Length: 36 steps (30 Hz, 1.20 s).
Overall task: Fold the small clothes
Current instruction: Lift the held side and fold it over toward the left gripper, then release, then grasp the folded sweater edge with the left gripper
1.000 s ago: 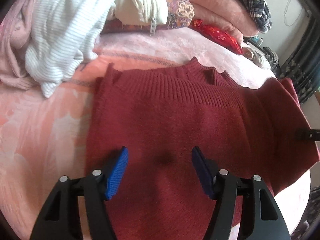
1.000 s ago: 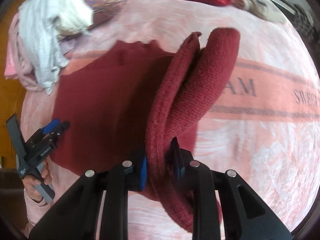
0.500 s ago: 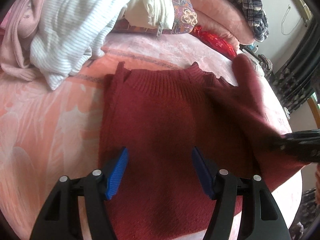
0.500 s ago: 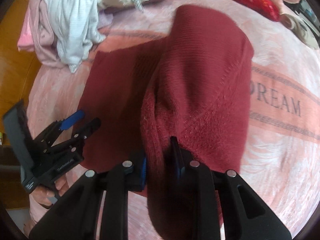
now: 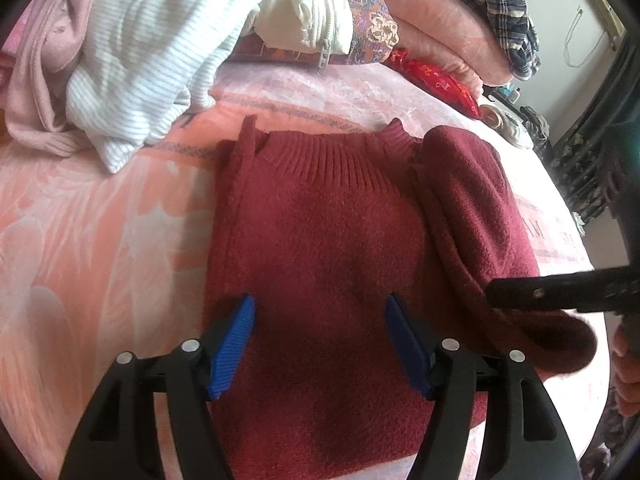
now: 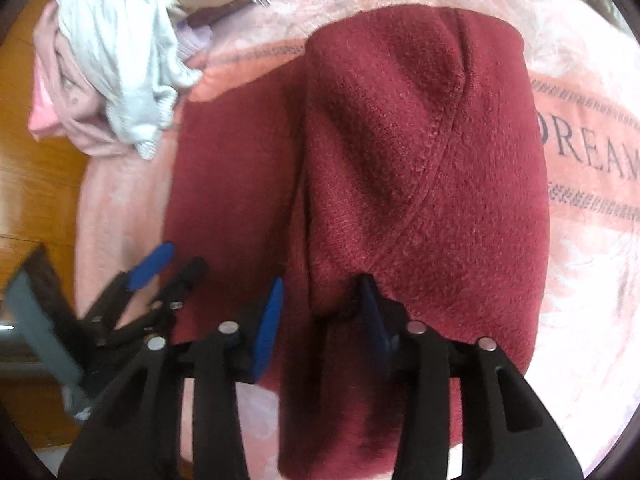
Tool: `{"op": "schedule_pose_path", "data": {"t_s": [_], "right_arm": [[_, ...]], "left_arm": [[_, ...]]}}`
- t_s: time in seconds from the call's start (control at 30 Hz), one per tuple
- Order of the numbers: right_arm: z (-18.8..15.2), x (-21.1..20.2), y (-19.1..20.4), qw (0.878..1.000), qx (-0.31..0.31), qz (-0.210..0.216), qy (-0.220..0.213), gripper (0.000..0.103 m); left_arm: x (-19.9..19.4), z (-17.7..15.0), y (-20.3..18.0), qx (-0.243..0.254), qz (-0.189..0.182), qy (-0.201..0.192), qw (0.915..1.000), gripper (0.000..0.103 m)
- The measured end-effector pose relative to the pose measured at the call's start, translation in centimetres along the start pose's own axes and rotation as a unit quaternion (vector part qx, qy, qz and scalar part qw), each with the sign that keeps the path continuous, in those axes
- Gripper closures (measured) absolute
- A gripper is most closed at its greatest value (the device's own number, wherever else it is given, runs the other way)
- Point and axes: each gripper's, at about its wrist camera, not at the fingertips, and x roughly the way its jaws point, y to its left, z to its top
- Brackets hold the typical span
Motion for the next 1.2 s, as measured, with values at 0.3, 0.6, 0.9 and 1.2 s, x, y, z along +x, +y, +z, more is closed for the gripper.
{"op": "schedule_pose_path", "data": {"t_s": [0.3, 0.6, 0.9, 1.2], "right_arm": [[-1.4, -2.8, -1.8, 1.000, 0.000, 0.013, -0.001, 0.062], [-3.8, 3.2, -2.7, 0.997, -0.010, 0.056, 0.055, 0.064], [-4.8, -3.7, -5.3, 0.998, -0.031, 0.055, 0.011, 0.055], [-5.8, -5.6, -11.9, 0.998, 0.014, 0.054, -0.009, 0.054]], "left_arm": [[-0.1, 0.2, -1.9, -0.010, -0.018, 0.013, 0.9997, 0.032], [1.3, 0.3, -5.3, -0.015, -0.047, 0.047, 0.9977, 0.028], [3.2, 0.5, -7.2, -0.028, -0.040, 0.064, 0.9968, 0.023], [4.6, 0.9, -10.0, -0.021, 0.005, 0.066, 0.9976, 0.014]]}}
